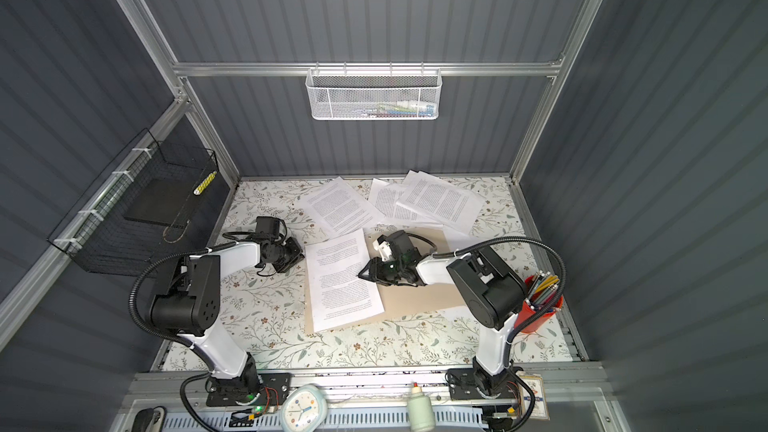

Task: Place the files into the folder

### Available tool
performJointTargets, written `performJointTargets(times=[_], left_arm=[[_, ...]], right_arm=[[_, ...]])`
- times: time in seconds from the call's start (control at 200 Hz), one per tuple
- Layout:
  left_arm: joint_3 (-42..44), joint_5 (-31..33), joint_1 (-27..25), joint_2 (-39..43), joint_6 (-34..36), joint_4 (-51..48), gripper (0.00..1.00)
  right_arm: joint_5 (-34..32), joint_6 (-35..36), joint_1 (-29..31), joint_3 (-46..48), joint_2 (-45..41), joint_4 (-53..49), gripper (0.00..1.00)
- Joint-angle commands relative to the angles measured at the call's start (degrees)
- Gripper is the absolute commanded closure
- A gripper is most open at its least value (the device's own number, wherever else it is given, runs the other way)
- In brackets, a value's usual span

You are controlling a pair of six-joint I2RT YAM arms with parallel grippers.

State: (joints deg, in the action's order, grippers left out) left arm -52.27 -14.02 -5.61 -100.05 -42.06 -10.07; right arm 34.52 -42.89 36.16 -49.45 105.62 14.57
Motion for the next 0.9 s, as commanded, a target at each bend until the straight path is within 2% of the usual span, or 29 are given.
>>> performJointTargets(times=[0.0,0.295,0.43,0.545,0.755,0.895], left_arm=[[3.0,0.6,0.3,-2.9,1.7,-10.1,1.0],[2.6,-0.8,0.5,5.5,6.4,-17.3,1.0],[5.0,0.7,0.5,11.9,6.8,-21.1,1.0],[9.1,-1.7,0.3,16.5,6.9,-22.5,1.0],[16.0,-4.2,-2.8,23.8,6.6,-24.8,1.0],[19.2,-3.5,-5.5,26.7,4.3,-25.0,1.0]], right_arm=[[0.7,1.2,0.2,1.6,-1.4,-2.8,0.65],[0.0,1.2,0.1,6.6,-5.0,-2.8,0.7],[0.4,0.8,0.1,7.6,-4.7,-1.5,0.86],[1.2,0.1,0.1,7.9,-4.3,-0.1,0.92],[1.6,-0.4,0.1,8.6,-4.7,0.9,0.96],[2.0,-0.7,0.2,8.7,-4.6,1.4,0.98]])
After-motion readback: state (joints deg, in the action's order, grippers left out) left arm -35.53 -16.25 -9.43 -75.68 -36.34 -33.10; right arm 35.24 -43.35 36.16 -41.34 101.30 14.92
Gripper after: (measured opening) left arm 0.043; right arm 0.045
